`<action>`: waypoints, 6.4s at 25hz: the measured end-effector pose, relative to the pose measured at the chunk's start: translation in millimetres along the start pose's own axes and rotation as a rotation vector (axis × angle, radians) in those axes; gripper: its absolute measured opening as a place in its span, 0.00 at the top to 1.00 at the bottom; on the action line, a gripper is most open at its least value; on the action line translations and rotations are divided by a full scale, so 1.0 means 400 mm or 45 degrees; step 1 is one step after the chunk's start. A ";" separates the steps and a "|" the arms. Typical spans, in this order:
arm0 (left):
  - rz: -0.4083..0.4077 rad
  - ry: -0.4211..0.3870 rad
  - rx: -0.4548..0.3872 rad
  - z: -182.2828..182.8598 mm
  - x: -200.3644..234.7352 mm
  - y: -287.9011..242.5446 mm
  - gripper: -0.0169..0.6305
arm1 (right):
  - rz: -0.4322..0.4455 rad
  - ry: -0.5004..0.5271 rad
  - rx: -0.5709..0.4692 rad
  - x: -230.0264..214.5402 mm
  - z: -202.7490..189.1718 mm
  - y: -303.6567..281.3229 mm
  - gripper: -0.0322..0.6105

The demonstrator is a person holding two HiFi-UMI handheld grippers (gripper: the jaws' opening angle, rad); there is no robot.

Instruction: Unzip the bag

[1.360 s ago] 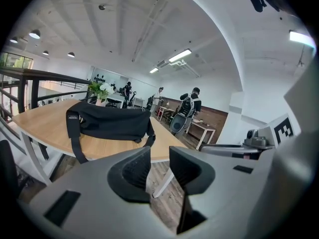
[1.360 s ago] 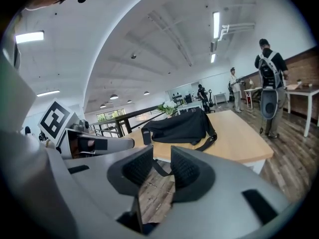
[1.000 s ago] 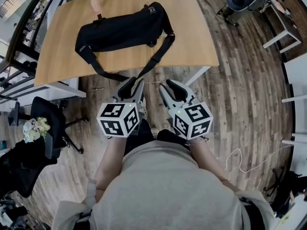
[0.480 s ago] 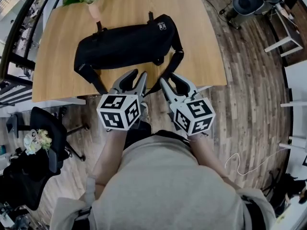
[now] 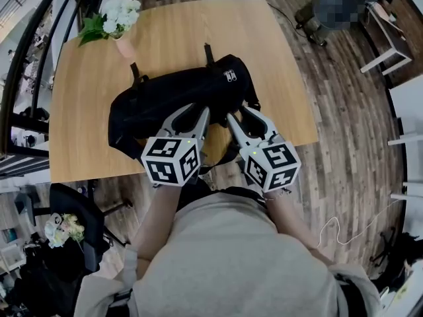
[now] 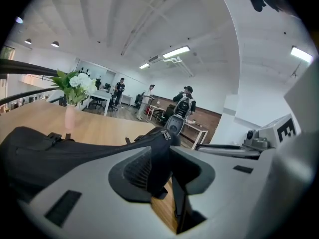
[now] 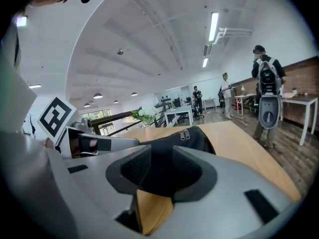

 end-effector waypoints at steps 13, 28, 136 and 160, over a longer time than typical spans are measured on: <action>-0.169 -0.021 0.066 0.023 0.014 -0.072 0.80 | -0.084 -0.028 -0.034 -0.046 0.031 -0.055 0.75; -0.107 -0.006 -0.020 0.071 -0.002 -0.124 0.80 | -0.053 -0.016 -0.034 -0.149 0.074 -0.062 0.74; 0.125 0.072 0.013 0.068 -0.082 -0.207 0.94 | 0.384 -0.256 0.051 -0.351 0.039 -0.126 0.83; -0.017 0.071 0.113 0.062 0.081 -0.141 0.94 | 0.000 -0.254 -0.021 -0.303 0.029 -0.118 0.83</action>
Point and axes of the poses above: the fingertips, and each gripper's own axes: y backward along the fingers, x to its left, z out of its top, the point moved 10 cm from there along y, backward along the fingers, and after that the axes turned 15 degrees about z, right-handed, at the moved point
